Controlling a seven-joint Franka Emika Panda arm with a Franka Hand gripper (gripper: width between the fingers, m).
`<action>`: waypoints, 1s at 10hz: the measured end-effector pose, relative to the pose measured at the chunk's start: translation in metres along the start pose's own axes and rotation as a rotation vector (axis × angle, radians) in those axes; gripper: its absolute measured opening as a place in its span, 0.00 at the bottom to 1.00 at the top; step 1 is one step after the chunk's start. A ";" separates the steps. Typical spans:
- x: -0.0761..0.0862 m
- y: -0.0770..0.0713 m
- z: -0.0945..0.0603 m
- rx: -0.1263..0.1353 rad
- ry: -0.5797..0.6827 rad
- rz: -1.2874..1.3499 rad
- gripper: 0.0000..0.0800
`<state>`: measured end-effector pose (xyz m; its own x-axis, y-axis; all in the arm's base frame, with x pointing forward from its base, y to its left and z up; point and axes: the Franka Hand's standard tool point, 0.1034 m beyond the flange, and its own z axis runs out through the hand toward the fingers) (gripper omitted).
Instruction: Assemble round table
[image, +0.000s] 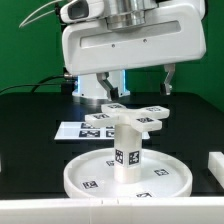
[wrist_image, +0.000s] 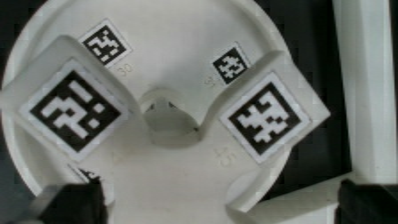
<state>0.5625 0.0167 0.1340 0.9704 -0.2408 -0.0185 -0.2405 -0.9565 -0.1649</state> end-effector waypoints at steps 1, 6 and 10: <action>0.000 -0.001 -0.002 -0.010 0.013 -0.093 0.81; 0.003 0.004 0.000 -0.047 0.022 -0.484 0.81; 0.007 0.006 -0.001 -0.085 0.024 -0.854 0.81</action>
Offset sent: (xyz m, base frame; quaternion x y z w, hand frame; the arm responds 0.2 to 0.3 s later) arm 0.0000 0.0000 0.0000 0.0000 0.0000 -0.1938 0.9810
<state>0.5674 0.0088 0.1333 0.8189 0.5653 0.0998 0.5708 -0.8202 -0.0382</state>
